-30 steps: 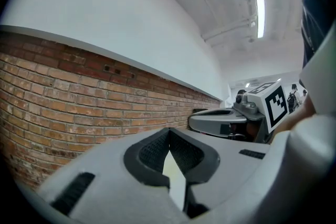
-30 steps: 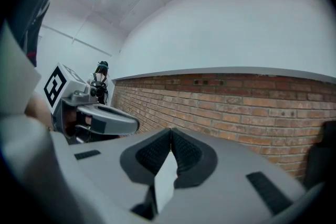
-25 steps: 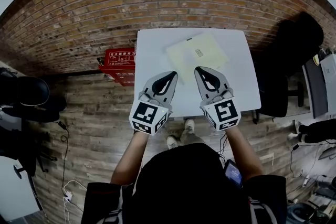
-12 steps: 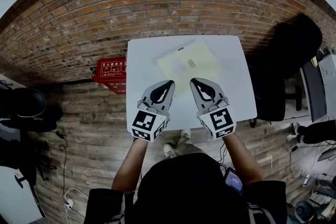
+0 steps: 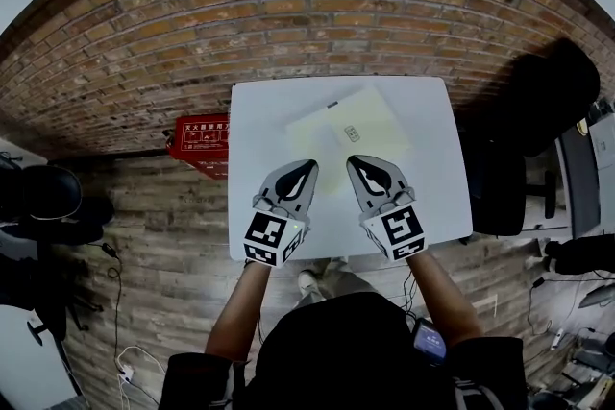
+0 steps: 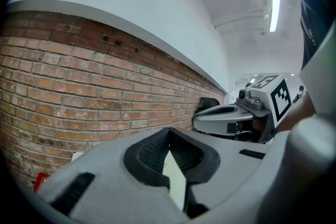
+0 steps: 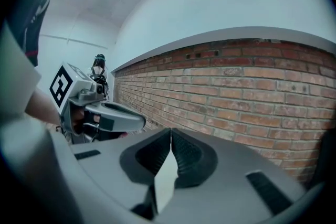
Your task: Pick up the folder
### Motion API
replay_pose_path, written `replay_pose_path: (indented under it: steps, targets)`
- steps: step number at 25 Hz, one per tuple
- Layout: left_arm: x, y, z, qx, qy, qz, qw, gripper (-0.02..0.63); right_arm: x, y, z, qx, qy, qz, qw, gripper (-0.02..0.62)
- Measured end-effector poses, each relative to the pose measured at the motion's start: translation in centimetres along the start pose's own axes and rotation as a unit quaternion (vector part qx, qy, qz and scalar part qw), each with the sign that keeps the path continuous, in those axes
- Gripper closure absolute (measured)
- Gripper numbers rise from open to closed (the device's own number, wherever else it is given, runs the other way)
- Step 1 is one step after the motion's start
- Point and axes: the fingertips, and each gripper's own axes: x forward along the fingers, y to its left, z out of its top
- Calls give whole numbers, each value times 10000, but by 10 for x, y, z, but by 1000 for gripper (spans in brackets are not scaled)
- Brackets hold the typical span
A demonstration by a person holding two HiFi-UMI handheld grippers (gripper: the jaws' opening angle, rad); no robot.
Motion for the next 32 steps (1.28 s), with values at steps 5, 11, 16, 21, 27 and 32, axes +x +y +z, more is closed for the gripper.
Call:
replay_pose_path:
  steps: [5,11,16,21,27,32]
  targets:
    - [12,16,-14,-161,88,41,9998,595,20,-6,-15,94,180,229,9995,569]
    - [28,25,-34,-321,241,29,9992,596,39,-14,-41,331,410,397,9978,568]
    - [38,27,-53,-493,346,56,9982,597,54,-23,-62,218,658,506,9963,568]
    - [44,27,-72,-687,468,80,9965,597,66,-28,-82,250,890,640,9937,566]
    - [50,30,-88,-867,589,142,9944,597,81,-28,-100,134,1109,817,9904,566]
    - [52,32,-95,-914,668,172,9934,597,93,-33,-120,129,1397,897,9860,560]
